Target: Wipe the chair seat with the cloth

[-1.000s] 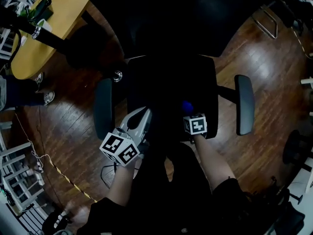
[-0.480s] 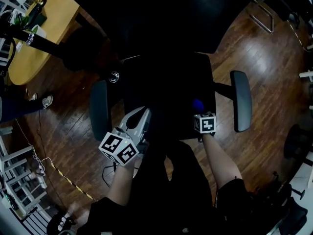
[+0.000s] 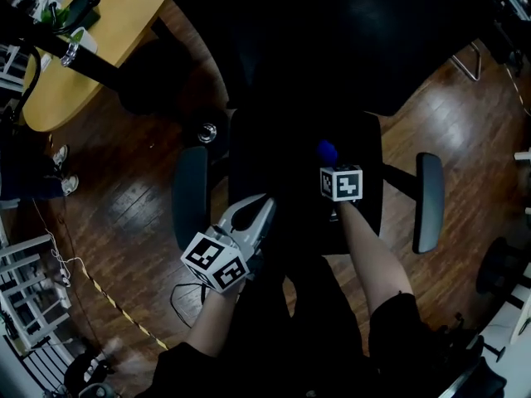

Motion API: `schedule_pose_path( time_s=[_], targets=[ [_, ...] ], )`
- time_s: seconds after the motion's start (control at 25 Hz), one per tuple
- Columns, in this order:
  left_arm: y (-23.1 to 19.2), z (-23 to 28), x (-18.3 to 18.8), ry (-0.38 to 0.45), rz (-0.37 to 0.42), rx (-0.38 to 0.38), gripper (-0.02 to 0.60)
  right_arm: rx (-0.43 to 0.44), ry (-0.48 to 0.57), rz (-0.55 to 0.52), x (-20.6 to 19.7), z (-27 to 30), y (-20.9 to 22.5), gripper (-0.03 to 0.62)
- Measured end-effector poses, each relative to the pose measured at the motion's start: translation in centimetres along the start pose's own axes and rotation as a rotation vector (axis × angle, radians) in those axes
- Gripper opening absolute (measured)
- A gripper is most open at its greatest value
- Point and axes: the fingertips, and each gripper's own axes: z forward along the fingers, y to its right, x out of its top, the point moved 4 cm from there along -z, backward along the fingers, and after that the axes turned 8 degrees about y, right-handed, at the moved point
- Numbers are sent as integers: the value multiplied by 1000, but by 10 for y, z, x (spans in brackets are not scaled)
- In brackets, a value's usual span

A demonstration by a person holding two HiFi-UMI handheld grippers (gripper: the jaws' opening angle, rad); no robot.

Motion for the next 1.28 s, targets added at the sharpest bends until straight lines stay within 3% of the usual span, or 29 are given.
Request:
schedule_pose_path(
  time_s=[0.16, 0.44, 0.68, 0.84, 1.12, 1.28],
  targets=[
    [-8, 7, 12, 21, -24, 11, 3, 117, -6, -38, 34, 48, -53, 41],
    [-20, 13, 22, 33, -55, 9, 3, 201, -35, -40, 52, 125, -117, 41],
    [-41, 11, 19, 25, -64, 39, 3, 231, -12, -94, 45, 139, -126, 40],
    [-43, 12, 18, 18, -56, 48, 3, 165, 0, -78, 44, 131, -92, 40],
    [-42, 12, 17, -13, 9, 55, 3, -41, -17, 5, 29, 75, 28, 40],
    [-44, 18, 11, -25, 4, 57, 3, -145, -14, 33, 21, 33, 91, 40]
  ],
)
